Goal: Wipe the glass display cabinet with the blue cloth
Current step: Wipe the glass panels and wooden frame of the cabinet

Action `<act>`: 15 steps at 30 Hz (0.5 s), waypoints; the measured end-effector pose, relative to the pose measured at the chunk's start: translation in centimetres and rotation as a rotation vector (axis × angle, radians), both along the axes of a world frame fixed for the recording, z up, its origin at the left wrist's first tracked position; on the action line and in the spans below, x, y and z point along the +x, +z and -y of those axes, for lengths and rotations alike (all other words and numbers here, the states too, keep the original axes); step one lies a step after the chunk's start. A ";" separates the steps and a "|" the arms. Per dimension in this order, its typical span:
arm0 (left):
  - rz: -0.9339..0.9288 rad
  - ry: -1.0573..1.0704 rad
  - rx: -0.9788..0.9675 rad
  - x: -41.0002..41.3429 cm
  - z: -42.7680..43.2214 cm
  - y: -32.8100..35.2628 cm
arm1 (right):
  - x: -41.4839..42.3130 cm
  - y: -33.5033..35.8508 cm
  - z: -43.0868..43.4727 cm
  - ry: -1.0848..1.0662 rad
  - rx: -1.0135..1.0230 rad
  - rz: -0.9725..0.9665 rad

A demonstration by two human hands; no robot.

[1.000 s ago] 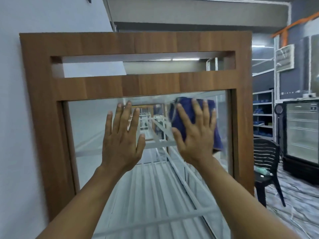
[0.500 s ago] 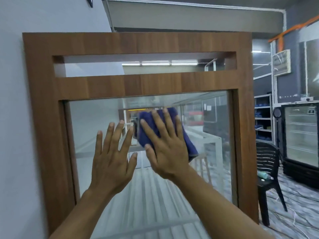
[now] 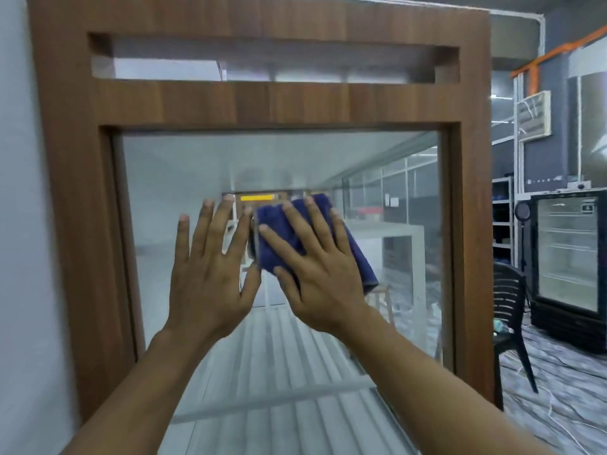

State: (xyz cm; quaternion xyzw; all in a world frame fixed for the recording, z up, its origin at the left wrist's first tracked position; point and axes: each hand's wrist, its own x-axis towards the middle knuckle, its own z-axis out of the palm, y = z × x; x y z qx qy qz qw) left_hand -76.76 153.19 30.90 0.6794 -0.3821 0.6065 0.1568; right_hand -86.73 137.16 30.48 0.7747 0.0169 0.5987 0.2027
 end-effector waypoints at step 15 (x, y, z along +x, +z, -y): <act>-0.031 0.005 -0.171 0.7 -0.6 -15.7 | 1.0 -15.1 0.2 0.025 -0.056 0.055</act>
